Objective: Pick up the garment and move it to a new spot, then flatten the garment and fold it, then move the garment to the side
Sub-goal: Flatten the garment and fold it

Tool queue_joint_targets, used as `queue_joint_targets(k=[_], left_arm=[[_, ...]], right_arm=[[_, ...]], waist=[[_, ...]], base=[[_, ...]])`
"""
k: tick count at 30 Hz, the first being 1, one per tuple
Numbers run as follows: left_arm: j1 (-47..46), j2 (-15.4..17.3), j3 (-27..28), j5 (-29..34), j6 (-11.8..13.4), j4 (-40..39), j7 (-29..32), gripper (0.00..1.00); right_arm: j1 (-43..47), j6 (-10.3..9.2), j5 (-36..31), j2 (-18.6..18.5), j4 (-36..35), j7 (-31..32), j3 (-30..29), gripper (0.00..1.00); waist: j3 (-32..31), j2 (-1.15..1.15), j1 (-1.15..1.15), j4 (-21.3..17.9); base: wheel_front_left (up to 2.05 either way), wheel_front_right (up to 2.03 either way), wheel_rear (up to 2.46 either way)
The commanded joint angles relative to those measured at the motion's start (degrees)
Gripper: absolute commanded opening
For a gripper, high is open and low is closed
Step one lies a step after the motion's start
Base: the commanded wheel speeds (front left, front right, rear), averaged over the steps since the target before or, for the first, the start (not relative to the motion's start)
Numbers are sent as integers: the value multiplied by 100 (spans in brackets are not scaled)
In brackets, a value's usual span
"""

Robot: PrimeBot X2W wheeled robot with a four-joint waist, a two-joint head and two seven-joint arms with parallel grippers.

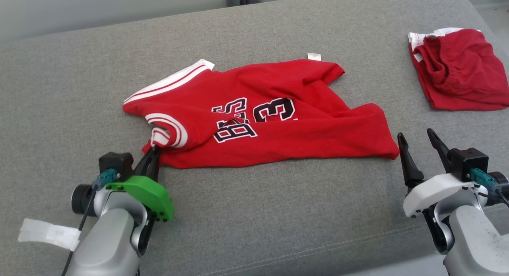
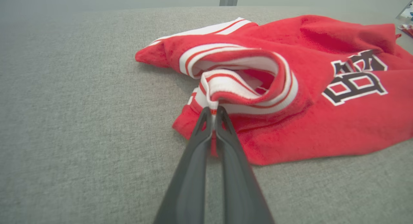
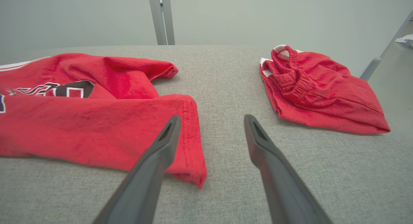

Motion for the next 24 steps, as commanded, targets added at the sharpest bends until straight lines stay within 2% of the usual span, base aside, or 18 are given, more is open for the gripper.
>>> queue_joint_targets(k=[1, 7, 15, 19, 24], left_arm=[[-187, -93, 22, 87, 36, -142, -47, 0], [-285, -370, -91, 273, 8, -724, -50, 0], [-492, -784, -536, 372, -100, -1549, 95, 0], [-813, -887, -751, 398, -78, -1521, 307, 0], [-1244, -939, -1088, 219, -94, -1017, 486, 0]], right_arm=[[-17, -10, 42, 0, -30, -3, -4, 100], [17, -9, 43, 29, -48, -3, -40, 100], [21, -10, 52, 103, -118, -3, -50, 100], [-87, -9, 58, 174, -144, -3, 33, 100], [-240, -10, 73, 335, -155, -3, 186, 100]], waist=[[-8, 0, 0, 22], [-31, 0, 0, 34], [0, 0, 0, -114], [63, 0, 0, -301], [218, 0, 0, -669]], base=[[0, 0, 0], [0, 0, 0], [0, 0, 0], [0, 0, 0], [0, 0, 0]])
